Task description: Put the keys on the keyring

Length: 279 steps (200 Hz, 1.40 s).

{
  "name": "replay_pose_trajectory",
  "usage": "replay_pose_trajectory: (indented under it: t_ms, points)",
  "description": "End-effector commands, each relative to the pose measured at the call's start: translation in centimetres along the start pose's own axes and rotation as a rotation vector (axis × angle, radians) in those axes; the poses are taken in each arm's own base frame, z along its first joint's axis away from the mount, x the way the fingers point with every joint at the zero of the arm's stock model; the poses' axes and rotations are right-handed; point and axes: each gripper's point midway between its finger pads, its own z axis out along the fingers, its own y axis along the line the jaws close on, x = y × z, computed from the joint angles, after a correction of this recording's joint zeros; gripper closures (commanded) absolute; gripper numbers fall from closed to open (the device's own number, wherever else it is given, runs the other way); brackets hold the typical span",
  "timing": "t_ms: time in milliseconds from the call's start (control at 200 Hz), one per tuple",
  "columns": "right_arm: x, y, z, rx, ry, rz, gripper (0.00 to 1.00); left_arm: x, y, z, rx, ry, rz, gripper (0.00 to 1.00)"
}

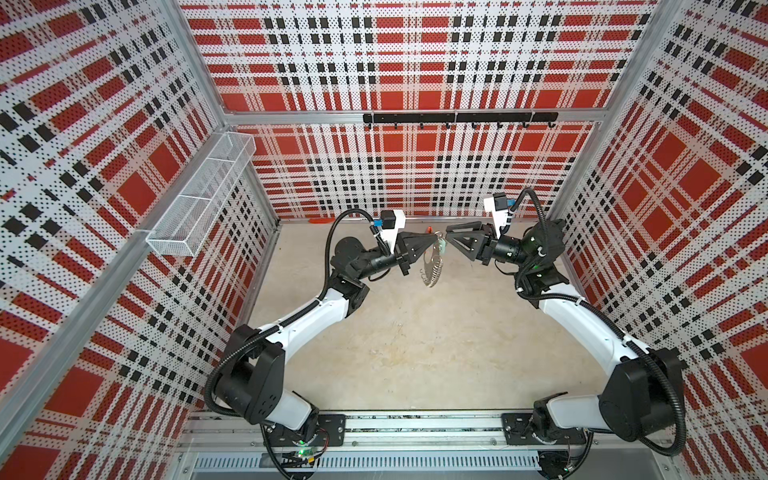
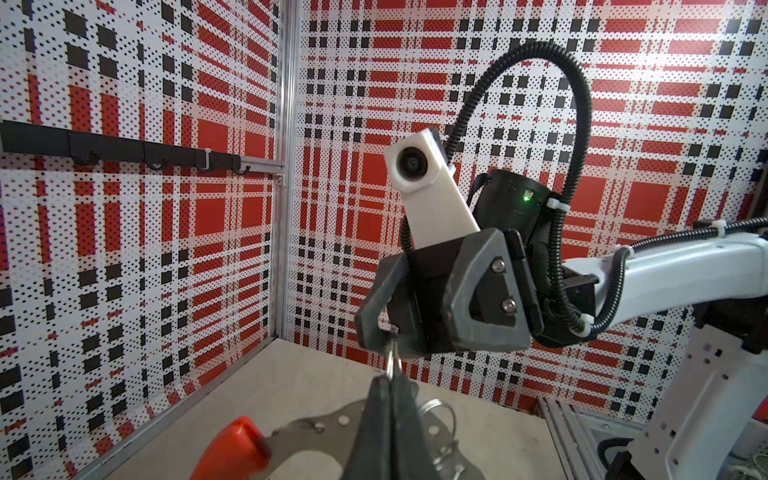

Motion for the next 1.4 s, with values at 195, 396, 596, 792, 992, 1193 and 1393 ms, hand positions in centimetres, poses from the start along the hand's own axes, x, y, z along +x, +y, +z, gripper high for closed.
replay_pose_trajectory:
  t_ms: [195, 396, 596, 792, 992, 1193, 1393]
  points:
    - [0.0, 0.7, 1.1, -0.051, 0.009, -0.030, 0.65, -2.5, -0.5, 0.0, 0.021, -0.069, 0.048, 1.00]
    - [0.0, 1.0, 0.9, -0.044, 0.012, -0.039, 0.81, -2.6, -0.5, -0.2, 0.020, -0.071, 0.053, 1.00]
    - [0.2, 1.0, 0.6, -0.009, 0.036, -0.067, 0.93, -2.6, -0.5, -0.5, 0.017, -0.073, 0.056, 1.00]
    - [-0.1, 0.9, 0.3, 0.028, 0.063, -0.107, 0.95, -2.8, -0.6, -0.6, 0.021, -0.075, 0.063, 1.00]
    - [0.1, 0.2, 0.1, 0.056, 0.086, -0.100, 0.94, -3.0, -1.0, -0.5, 0.036, -0.086, 0.074, 1.00]
    - [1.4, 0.2, 1.2, 0.006, 0.104, -0.045, 0.90, -3.6, -1.7, -0.1, 0.054, -0.119, 0.096, 1.00]
    - [1.6, 0.8, 1.7, -0.007, 0.109, -0.049, 0.85, -3.6, -1.8, 0.2, 0.062, -0.126, 0.101, 1.00]
